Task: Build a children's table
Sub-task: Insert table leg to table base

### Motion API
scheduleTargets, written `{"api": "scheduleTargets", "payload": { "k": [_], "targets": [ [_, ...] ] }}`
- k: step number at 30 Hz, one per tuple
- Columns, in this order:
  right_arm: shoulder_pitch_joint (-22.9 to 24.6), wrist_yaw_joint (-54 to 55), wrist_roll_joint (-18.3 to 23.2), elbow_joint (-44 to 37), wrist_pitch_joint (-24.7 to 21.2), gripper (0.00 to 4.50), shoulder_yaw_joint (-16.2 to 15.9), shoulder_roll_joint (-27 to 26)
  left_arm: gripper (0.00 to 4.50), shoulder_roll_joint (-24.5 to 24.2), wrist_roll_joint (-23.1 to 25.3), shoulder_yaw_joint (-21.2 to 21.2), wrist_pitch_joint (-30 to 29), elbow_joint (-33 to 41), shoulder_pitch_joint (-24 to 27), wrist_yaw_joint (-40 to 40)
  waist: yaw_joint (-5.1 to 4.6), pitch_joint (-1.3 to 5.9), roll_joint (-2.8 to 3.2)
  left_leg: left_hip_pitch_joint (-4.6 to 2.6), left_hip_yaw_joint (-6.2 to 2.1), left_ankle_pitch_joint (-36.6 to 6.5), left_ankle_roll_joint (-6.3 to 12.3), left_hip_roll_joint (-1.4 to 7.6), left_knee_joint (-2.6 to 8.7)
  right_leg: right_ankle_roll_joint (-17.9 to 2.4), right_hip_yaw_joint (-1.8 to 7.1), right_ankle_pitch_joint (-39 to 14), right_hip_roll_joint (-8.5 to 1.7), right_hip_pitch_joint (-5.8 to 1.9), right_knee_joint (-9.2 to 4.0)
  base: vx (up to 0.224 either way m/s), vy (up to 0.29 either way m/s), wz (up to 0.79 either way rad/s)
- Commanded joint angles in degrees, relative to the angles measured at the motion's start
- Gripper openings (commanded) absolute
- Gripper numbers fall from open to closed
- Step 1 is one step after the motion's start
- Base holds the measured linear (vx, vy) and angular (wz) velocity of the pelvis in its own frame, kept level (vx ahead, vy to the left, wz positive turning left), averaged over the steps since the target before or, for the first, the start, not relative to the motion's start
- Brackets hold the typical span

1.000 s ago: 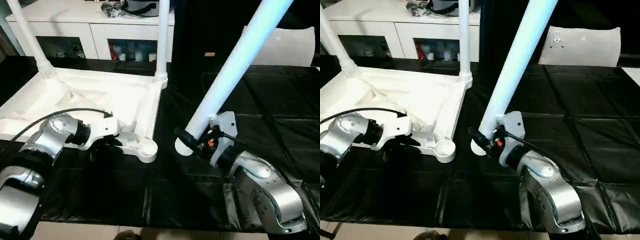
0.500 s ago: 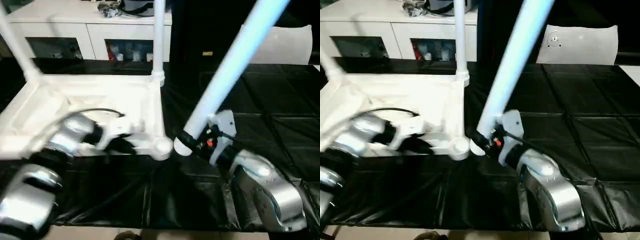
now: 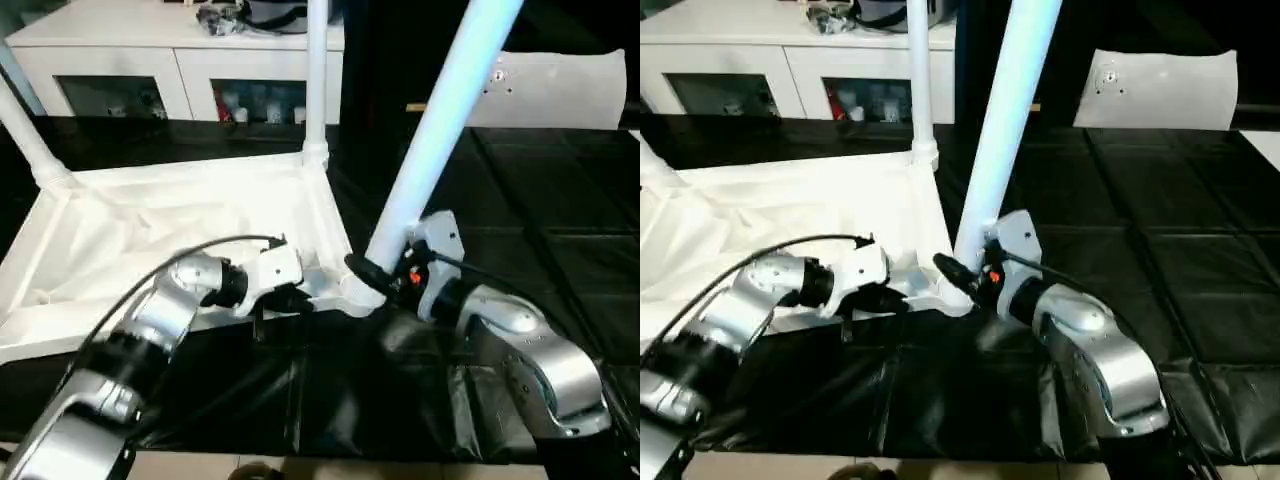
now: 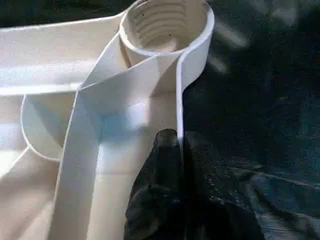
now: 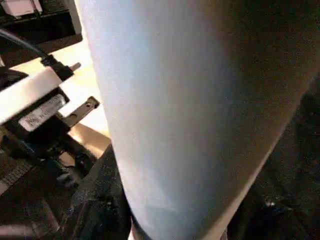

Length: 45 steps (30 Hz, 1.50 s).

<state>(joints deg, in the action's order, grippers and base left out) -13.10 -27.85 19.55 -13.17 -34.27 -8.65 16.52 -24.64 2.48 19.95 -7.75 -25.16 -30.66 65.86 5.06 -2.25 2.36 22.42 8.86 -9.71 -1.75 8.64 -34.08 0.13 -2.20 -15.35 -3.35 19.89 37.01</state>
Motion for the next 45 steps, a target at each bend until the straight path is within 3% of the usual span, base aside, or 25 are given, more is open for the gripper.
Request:
{"api": "scheduleTargets", "payload": {
  "k": [1,7,15,20,26,27,28,31,33,35,36,44,45],
  "targets": [
    [-0.69,-0.25,-0.38,0.47,1.14,1.93,0.92,0.29,0.55,-0.89,-1.27,-1.00,0.29,2.11,0.23,0.99,0.04,3.46,0.42,-1.59,-1.55,-9.90,-0.02,4.45,3.93,-14.08,2.58,7.13,-5.52,-1.40,-3.96,0.000,0.000,0.00],
    [-0.89,-0.40,-0.51,1.27,2.27,1.93,1.10,0.00,0.89,-1.19,-1.30,-2.36,2.36,-0.30,-0.08,0.23,-0.01,3.15,0.48,-1.75,-1.62,-13.17,-0.95,4.50,4.33,-13.29,2.64,2.36,-5.52,-1.23,-4.37,0.000,0.000,0.00],
    [-1.28,-0.94,-0.60,1.89,3.12,1.93,0.90,0.01,0.89,-2.98,0.52,-0.40,5.36,-3.29,-0.13,1.98,-0.15,3.20,0.75,-1.77,-1.63,-13.90,-1.74,4.47,4.43,-13.09,2.72,2.82,-5.52,-1.13,-4.37,0.000,0.000,0.00],
    [-1.60,-1.37,-0.92,2.88,3.25,1.93,0.54,0.18,0.51,-2.48,0.02,-1.24,6.20,-5.01,-0.97,2.11,-0.17,3.15,0.68,-1.80,-1.64,-14.14,-1.79,4.53,4.51,-13.16,2.71,3.13,-5.58,-1.08,-4.37,0.000,0.000,0.00],
    [-4.19,-3.23,-2.79,7.72,2.18,1.93,-2.24,1.24,0.02,-2.45,-0.96,-1.12,7.53,-5.72,-0.91,3.98,-0.26,3.11,0.55,-1.76,-1.53,-14.00,-1.88,4.51,4.46,-13.72,2.80,2.06,-5.65,-1.06,-4.43,0.000,0.000,0.00],
    [-4.35,-3.46,-2.78,7.98,1.95,1.93,-2.44,1.31,0.00,-2.41,-1.06,-1.18,7.70,-5.78,-0.88,4.08,-0.31,3.17,0.59,-1.72,-1.57,-13.36,-1.69,4.50,4.43,-13.80,2.72,3.04,-5.59,-1.14,-4.35,0.000,0.000,0.00],
    [-4.65,-3.72,-2.98,8.52,1.91,1.93,-2.72,1.43,0.00,-2.36,-1.12,-1.16,7.89,-5.82,-0.87,4.33,-0.32,3.22,0.07,-1.68,-1.47,-12.18,-1.22,4.60,4.37,-13.83,2.76,4.85,-5.59,-1.24,-4.31,0.000,0.000,0.00],
    [-5.23,-4.15,-3.43,9.84,1.82,1.93,-3.09,1.39,0.00,-2.33,-1.35,-1.07,8.39,-5.64,-0.75,4.92,-0.24,3.31,0.30,-1.59,-1.45,-10.55,-0.35,4.53,4.18,-13.97,2.67,7.14,-5.62,-1.26,-4.06,0.000,0.000,0.00],
    [-5.94,-4.58,-4.06,11.65,1.85,1.93,-3.57,1.20,0.00,-2.24,-1.76,-1.11,8.99,-5.27,-0.53,5.46,-0.19,3.17,-0.14,-1.57,-1.33,-10.82,0.04,4.55,4.23,-13.93,2.64,5.25,-5.65,-1.20,-4.26,0.000,0.000,0.00],
    [-6.37,-5.11,-3.89,12.59,1.50,1.93,-3.75,1.01,0.00,-2.16,-1.74,-1.13,9.43,-5.34,-0.57,5.61,-0.14,3.13,0.07,-1.65,-1.33,-11.47,-0.15,4.63,4.26,-13.97,2.69,3.58,-5.73,-1.12,-4.32,0.000,0.000,0.00],
    [-6.50,-5.31,-3.71,12.82,1.36,1.93,-3.80,0.95,0.00,-2.16,-1.63,-1.09,9.72,-5.43,-0.62,5.64,-0.19,3.11,-0.17,-1.61,-1.33,-11.33,-0.10,4.64,4.30,-13.99,2.71,3.39,-5.70,-1.18,-4.27,0.000,0.000,0.00],
    [-7.09,-6.11,-2.78,16.81,1.11,1.93,-2.92,-0.52,0.00,-1.61,-3.05,-1.87,10.00,-4.47,-0.32,6.10,-0.22,2.98,-0.05,-1.65,-1.20,-12.17,-0.43,4.70,4.42,-13.93,2.78,1.57,-5.78,-0.97,-4.50,0.000,0.000,0.00],
    [-7.10,-6.34,-2.69,17.38,1.12,1.93,-2.66,-0.66,0.00,-1.57,-3.09,-1.92,10.05,-4.60,-0.37,6.08,-0.24,2.96,-0.25,-1.66,-1.18,-12.34,-0.45,4.73,4.45,-13.97,2.79,1.31,-5.73,-0.96,-4.51,0.000,0.000,0.00]
  ]
}}
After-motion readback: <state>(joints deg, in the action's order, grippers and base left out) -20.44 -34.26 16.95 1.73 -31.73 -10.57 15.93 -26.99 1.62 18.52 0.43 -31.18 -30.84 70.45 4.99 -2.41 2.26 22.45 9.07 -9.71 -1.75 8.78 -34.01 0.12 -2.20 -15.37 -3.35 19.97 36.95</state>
